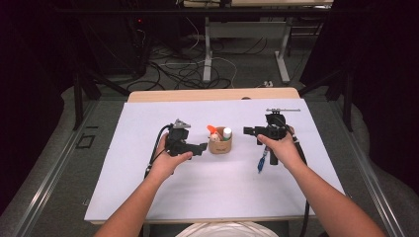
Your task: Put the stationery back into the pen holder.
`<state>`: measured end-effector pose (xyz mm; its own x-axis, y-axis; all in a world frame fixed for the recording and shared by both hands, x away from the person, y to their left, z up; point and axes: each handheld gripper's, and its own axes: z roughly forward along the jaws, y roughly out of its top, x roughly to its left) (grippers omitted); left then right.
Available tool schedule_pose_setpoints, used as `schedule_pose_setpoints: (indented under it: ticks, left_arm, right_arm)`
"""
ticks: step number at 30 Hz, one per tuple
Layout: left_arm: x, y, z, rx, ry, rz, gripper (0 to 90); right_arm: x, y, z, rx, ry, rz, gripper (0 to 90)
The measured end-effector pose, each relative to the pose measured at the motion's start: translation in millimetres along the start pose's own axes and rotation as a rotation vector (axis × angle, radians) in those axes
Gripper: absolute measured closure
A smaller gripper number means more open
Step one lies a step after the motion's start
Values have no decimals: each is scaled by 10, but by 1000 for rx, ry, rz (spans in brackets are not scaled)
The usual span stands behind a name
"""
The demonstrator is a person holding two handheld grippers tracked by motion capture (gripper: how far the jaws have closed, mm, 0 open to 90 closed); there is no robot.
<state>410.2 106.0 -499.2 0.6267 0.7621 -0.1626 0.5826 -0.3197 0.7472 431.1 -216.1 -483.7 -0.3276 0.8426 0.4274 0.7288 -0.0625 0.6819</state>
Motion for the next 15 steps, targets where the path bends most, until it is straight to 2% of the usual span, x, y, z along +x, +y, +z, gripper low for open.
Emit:
schedule_pose_setpoints:
  ticks: [1,2,4,7,9,15]
  left_arm:
    - [-2,-1,-1,6,-1,-3,97]
    - [1,-2,-3,8,-1,-1,96]
    - [17,-10,-18,11,2,-7,95]
    - [61,-18,-63,5,6,-20,94]
    - [91,-28,-91,-3,5,-29,94]
    - [163,-73,-137,-6,9,-52,94]
  right_arm:
    - [-9,8,6,9,-10,14,422]
    - [-39,17,4,12,-11,4,431]
    - [-43,33,-6,13,-21,29,437]
    - [-62,60,-23,32,-15,47,444]
    - [-69,73,-26,43,-30,54,442]
    - [-77,124,-36,74,-42,76,386]
